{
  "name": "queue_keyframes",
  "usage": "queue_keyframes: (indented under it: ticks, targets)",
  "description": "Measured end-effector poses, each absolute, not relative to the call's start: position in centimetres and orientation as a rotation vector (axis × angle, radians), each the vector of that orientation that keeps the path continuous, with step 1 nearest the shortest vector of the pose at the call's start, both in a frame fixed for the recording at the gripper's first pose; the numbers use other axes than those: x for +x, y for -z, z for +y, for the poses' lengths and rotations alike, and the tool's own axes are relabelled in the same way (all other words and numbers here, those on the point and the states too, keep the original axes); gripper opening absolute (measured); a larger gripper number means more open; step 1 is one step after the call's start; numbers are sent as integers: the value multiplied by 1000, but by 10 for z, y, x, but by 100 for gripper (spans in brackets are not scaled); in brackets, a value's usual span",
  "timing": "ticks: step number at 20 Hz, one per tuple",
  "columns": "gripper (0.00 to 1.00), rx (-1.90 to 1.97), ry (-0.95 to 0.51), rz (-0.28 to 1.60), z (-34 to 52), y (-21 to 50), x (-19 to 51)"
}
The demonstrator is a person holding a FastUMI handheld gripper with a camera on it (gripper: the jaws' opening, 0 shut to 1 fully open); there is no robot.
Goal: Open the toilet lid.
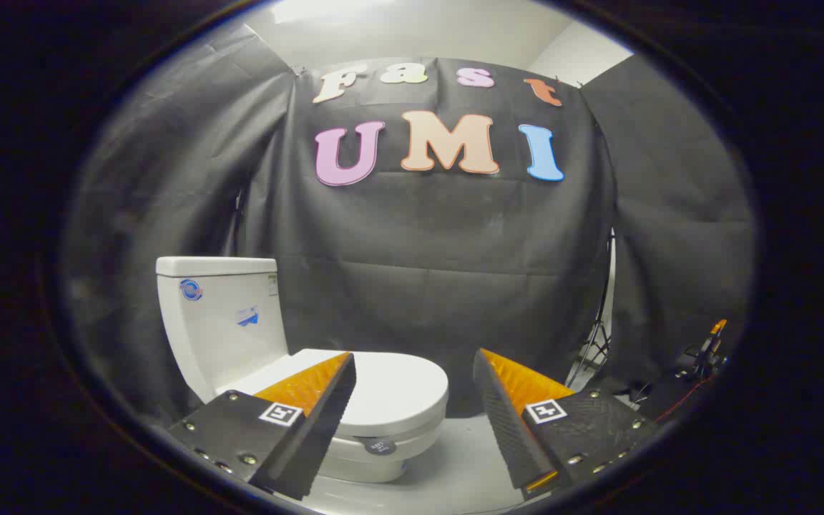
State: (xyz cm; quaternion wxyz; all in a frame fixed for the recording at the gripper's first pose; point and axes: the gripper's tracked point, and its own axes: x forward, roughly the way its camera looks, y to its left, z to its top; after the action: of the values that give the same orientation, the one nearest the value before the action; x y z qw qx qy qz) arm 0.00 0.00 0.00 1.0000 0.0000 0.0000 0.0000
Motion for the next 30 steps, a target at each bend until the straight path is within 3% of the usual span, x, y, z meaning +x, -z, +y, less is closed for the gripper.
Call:
queue_keyframes:
  ticks: [30]
  targets:
    - [98, 62, 78, 136, -41, 49, 30]
